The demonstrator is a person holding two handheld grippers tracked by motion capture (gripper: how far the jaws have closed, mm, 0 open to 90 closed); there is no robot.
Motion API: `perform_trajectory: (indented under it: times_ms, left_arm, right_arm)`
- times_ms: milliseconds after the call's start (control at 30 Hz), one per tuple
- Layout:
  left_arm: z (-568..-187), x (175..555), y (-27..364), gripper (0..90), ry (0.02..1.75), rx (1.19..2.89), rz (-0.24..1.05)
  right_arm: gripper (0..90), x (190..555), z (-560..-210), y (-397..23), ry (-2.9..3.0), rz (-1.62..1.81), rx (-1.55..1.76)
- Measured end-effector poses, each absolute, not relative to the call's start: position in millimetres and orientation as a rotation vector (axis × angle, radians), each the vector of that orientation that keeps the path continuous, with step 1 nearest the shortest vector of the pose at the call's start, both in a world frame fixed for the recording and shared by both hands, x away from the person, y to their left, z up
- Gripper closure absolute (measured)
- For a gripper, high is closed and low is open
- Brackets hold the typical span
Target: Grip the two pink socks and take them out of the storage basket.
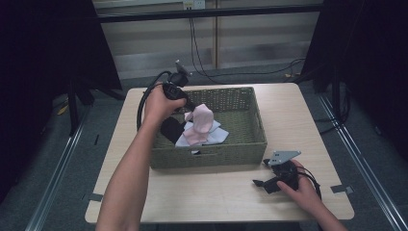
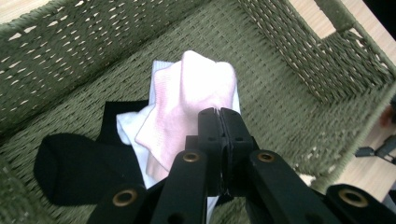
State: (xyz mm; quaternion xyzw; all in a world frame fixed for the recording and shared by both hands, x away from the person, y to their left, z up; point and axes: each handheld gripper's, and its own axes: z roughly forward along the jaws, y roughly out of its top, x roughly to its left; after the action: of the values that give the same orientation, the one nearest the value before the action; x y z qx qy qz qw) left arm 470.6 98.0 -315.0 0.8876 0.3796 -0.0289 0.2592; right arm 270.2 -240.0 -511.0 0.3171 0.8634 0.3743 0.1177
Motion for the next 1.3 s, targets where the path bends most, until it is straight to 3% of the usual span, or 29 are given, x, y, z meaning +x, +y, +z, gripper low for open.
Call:
perform_trajectory:
  times_ms: [533,1300]
  left_arm:
    - [-291,460,111,88.0,1.032,2.386,-0.121]
    - [-263,436,99,88.0,0.970,2.388,-0.178]
  right_arm:
    - [10.6,270,-511,-240,2.526,1.095,0.927]
    - [10.6,270,-511,-240,2.525,1.095,0.926]
